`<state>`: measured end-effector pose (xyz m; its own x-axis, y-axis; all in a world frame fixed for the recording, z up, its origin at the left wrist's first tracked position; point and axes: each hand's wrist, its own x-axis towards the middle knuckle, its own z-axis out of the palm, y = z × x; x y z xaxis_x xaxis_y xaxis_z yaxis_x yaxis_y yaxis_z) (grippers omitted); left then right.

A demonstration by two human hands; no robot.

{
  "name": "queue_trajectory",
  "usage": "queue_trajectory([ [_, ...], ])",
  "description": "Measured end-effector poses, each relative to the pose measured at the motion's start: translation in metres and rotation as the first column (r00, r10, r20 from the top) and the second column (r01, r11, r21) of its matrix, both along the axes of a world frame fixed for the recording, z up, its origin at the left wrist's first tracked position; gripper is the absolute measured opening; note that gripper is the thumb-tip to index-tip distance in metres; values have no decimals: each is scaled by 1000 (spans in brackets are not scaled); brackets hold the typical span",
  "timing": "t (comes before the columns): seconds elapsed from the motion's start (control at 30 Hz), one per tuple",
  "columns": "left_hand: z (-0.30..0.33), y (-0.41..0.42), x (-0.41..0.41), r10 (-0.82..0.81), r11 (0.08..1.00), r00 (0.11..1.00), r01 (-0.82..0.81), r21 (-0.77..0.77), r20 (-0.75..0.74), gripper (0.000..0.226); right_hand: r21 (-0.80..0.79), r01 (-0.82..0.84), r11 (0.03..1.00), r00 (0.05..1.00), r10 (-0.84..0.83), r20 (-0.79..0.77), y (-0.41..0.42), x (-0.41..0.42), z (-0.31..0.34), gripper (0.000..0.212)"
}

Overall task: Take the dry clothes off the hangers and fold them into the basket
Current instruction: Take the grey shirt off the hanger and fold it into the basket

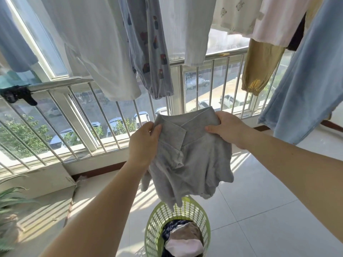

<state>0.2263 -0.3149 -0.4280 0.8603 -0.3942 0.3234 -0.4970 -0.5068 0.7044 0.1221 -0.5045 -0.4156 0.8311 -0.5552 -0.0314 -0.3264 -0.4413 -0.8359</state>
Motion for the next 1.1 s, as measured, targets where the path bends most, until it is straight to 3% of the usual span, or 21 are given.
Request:
queue_trajectory([
  [0.07,-2,-2,-2,3,997,999,-7,72,44,30,-160,44,986,998,-49,-32,3,2,-1,26],
  [0.13,-4,-7,-5,27,995,1000,-25,93,-14,30,-189,80,979,996,-86,-21,4,3,0,29],
  [0.2,-7,-12,-6,61,998,975,-62,1,-213,31,-60,82,995,996,-83,-27,4,2,3,37],
  [0.27,-10,-16,-8,47,980,885,-130,-149,-464,30,39,64,997,996,-61,-72,6,0,5,44],
  [0.33,-8,-20,-15,1,957,793,-178,-230,-609,28,-57,84,995,990,-90,-109,7,0,6,39],
  [0.43,-5,-28,-25,-97,935,723,-169,-312,-684,25,-144,169,975,984,-176,-39,13,1,6,31],
  [0.53,5,-36,-38,-221,911,682,-110,-397,-697,17,-39,146,988,989,-145,32,22,3,5,34],
  [0.7,20,-41,-51,-340,889,699,21,-457,-629,25,132,-113,985,986,95,135,38,2,14,29],
  [0.8,28,-36,-54,-374,868,661,2,-497,-651,40,131,-224,966,970,208,123,37,-1,19,38],
  [0.87,31,-32,-53,-410,851,620,-2,-524,-669,36,62,-242,968,967,235,104,34,-1,20,39],
  [0.97,28,-27,-48,-341,880,716,16,-475,-609,12,-12,-194,981,971,194,136,32,-1,22,37],
  [1.03,22,-24,-40,-221,922,819,-1,-387,-529,30,12,-193,981,966,188,179,33,-1,26,36],
  [1.1,20,-20,-32,-132,964,881,7,-266,-455,64,75,-244,967,949,222,225,32,-4,31,33],
])
